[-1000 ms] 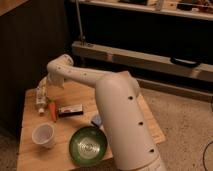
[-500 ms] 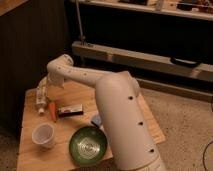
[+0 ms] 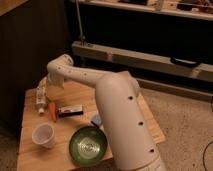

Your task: Place the bottle in the ceramic bowl

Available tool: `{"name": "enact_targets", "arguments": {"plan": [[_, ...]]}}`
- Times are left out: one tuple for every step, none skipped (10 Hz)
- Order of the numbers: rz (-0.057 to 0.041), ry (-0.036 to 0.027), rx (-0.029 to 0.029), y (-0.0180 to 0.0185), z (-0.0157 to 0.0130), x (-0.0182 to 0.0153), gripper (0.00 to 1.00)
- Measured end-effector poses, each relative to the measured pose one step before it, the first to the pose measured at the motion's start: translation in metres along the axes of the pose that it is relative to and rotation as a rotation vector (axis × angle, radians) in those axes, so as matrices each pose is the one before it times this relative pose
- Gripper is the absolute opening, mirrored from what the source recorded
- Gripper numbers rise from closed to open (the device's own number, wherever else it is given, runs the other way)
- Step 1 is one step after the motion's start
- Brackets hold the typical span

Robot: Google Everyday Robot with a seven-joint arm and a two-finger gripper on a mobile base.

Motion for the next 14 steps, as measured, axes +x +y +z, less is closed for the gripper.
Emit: {"name": "enact_targets", "arguments": {"plan": [[0.00006, -0.00006, 0.00002, 0.0, 0.00002, -0.00002, 0.8], [-0.00001, 0.00009, 0.00004, -0.00002, -0.00004, 0.00004, 0.8], [0.00156, -0.00123, 0.0028, -0.00029, -0.00062, 0.00038, 0.8], [-0.00249, -0.00693, 0.01413, -0.00086, -0.0035, 0.00131, 0.8], [-0.00611, -0.00794, 0.00751, -0.00208, -0.00609, -0.00042, 0.8], [-0.01714, -0.00531, -0.00147, -0.00676, -0.01228, -0.00207, 0.8], [-0.02576, -0.01015, -0.00103, -0.01564, -0.01739, -0.00914, 0.8], [-0.00884, -0.01308, 0.00253, -0.01591, -0.02038, -0.01197, 0.8], [0.00503, -0.01113, 0.00539, -0.01683, -0.02043, -0.01761, 0.8], [0.00245, -0.00726, 0.00263, -0.0098, -0.00807, -0.01191, 0.8], [0.00091, -0.0067, 0.00462, -0.01213, -0.00517, -0.00943, 0.8], [0.00168, -0.0082, 0.00104, -0.00894, 0.00084, -0.00801, 0.8], [0.0062, -0.00097, -0.00021, -0.00425, 0.00096, -0.00352, 0.8], [0.00274, 0.00548, -0.0053, 0.00031, 0.00188, 0.00222, 0.8]]}}
